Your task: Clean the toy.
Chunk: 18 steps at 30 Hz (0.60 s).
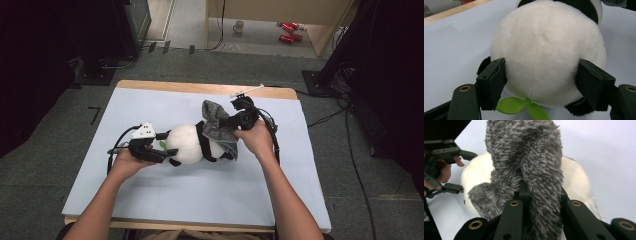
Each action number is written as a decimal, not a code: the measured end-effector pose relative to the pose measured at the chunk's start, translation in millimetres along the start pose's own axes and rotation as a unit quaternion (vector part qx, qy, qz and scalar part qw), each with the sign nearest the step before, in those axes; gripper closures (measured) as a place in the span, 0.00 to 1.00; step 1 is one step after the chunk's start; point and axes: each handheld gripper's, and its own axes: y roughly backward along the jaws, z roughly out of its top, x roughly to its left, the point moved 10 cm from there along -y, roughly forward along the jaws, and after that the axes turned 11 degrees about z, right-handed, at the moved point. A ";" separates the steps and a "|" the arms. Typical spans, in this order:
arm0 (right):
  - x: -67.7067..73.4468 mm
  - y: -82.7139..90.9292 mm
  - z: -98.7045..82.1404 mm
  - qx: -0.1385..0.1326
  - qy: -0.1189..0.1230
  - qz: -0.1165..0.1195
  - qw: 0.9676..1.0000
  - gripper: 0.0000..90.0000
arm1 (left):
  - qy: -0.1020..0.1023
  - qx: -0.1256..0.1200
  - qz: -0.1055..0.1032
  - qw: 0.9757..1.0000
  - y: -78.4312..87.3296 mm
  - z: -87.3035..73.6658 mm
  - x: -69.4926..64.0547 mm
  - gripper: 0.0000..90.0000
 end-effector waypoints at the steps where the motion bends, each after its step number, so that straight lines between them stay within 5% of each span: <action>1: -3.7 2.8 -1.1 -0.002 -0.003 -0.001 1.000 0.85 | 0.000 0.000 0.000 1.000 0.0 0.0 0.0 0.30; 18: -48.2 21.2 -25.1 -0.030 -0.066 -0.016 0.997 0.85 | -0.003 0.002 0.000 1.000 -0.3 -0.7 0.3 0.30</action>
